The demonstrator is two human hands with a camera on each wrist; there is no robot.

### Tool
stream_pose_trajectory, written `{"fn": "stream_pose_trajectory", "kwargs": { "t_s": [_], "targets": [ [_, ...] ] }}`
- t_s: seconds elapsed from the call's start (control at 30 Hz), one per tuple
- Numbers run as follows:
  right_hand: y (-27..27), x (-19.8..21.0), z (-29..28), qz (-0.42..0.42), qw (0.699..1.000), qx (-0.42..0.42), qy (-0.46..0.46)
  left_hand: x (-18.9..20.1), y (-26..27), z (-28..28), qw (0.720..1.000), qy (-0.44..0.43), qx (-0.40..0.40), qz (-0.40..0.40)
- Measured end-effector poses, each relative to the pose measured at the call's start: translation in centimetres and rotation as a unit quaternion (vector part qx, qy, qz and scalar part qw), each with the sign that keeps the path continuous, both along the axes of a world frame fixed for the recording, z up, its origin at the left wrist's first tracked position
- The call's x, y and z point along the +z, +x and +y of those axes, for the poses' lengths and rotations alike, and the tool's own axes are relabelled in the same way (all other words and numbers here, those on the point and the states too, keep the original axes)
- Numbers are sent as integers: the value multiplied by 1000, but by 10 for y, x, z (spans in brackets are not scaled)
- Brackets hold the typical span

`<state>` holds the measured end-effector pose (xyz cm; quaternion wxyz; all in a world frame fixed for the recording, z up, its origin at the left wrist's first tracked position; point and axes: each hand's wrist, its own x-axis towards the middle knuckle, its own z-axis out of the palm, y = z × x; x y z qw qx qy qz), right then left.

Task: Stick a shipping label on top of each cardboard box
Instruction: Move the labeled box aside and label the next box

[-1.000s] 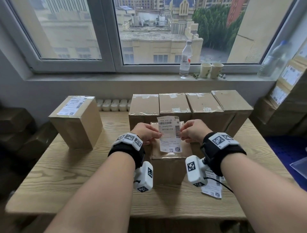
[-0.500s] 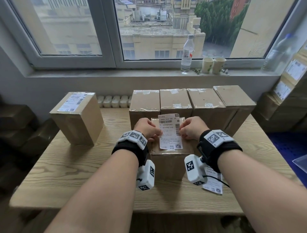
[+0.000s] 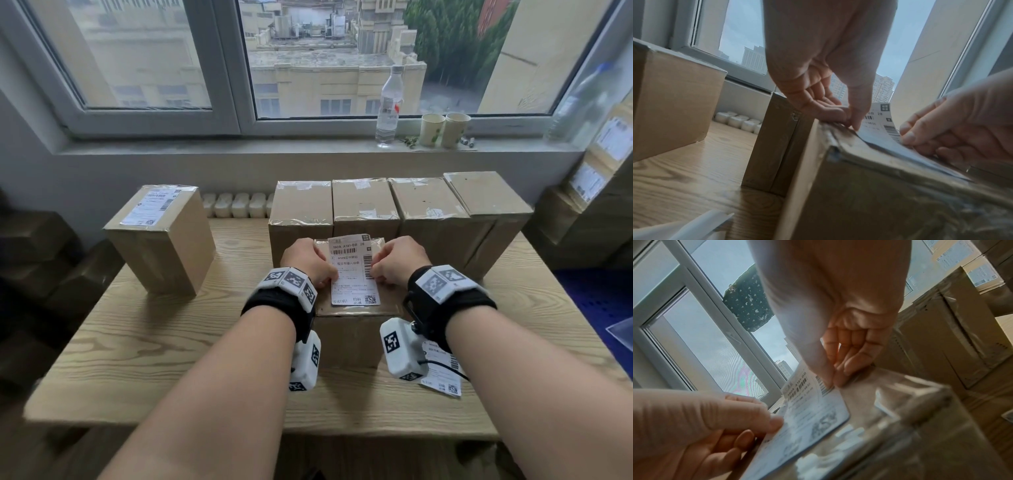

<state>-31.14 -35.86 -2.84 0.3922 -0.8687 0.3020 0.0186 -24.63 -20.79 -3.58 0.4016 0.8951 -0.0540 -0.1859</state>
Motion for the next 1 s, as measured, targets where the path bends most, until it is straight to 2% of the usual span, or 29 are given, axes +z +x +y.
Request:
{"fn": "stream_pose_trajectory", "kwargs": {
  "t_s": [0.17,0.27,0.33,0.4,0.5,0.67,0.83,1.0],
  "targets": [
    [-4,0,-3,29,998,12,-59,-2,5,3,997,77,-5,-21],
    [-5,-1,-11,48,998,22,-35,-4,12,8,997,71,-13,18],
    [-3,-2,-15,42,997,21,-54,-3,15,7,997,63,-21,26],
    [3,-2,-17,28,996,20,-88,-2,19,3,998,58,-14,17],
    [13,-3,-20,27,995,32,-87,0,26,-2,998,64,-3,-3],
    [28,-3,-19,55,990,89,-91,0,41,-10,993,103,-60,-8],
    [41,-7,-24,50,990,77,-109,-6,52,-14,993,104,-46,-17],
    [51,-11,-28,62,987,74,-125,-7,57,-25,988,150,-36,-28]
  ]
}}
